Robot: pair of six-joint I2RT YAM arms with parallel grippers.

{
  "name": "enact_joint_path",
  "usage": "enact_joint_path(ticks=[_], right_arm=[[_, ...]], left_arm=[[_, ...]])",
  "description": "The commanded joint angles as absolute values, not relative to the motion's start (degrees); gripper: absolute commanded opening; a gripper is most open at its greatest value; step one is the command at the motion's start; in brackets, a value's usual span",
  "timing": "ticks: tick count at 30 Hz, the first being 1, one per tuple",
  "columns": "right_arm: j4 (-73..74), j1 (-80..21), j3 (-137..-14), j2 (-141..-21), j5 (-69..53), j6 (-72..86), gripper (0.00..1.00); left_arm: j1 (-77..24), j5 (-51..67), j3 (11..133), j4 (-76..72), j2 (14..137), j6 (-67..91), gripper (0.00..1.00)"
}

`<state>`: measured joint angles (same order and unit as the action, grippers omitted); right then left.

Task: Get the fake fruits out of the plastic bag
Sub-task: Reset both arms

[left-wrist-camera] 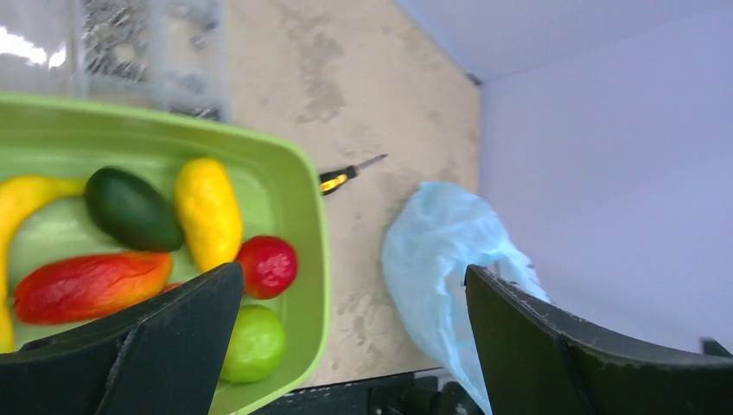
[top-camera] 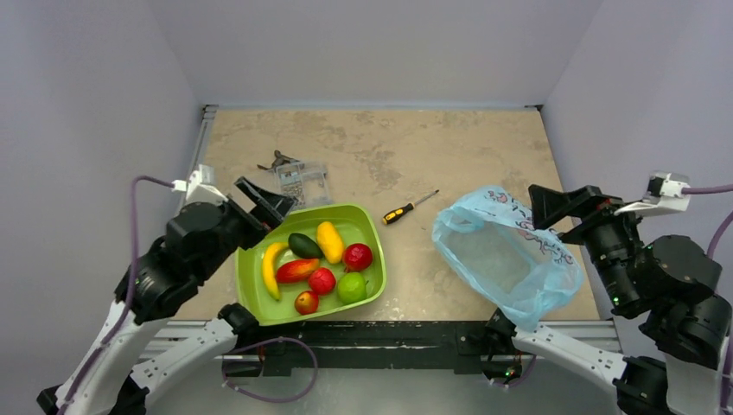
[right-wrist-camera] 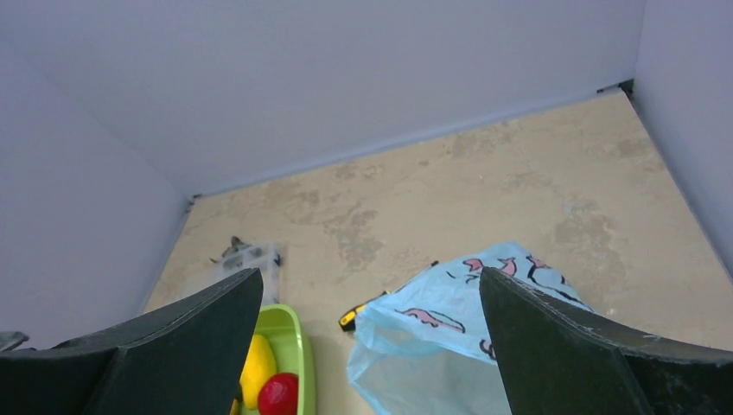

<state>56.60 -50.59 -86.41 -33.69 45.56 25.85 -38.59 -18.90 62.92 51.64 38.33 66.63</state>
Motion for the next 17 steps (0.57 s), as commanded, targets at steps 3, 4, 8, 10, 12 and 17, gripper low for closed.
enact_joint_path(ticks=[3,4,8,10,12,17], right_arm=[[45.81,-50.62,-88.67,-31.45,43.95,21.72,0.99],[44.79,-50.61,-88.32,-30.73,43.55,21.71,0.99],[39.68,-50.62,-85.17,-27.37,43.07,21.48,0.99],[37.47,-50.57,-83.19,-25.4,42.74,21.36,0.99],[36.12,-50.58,-82.17,-24.26,42.56,21.32,0.99],[38.04,-50.56,-82.3,-24.02,44.13,21.76,0.99]], left_arm=[[-38.14,-10.27,72.79,44.14,31.79,48.69,1.0],[-38.14,-8.98,73.66,43.22,30.87,47.45,1.0],[-38.15,-7.82,74.98,41.47,28.25,45.32,1.0],[-38.14,-8.18,75.29,41.39,27.68,45.23,1.0],[-38.14,-8.34,75.57,41.75,27.8,45.05,1.0],[-38.14,-8.67,76.55,43.96,29.5,44.43,1.0]])
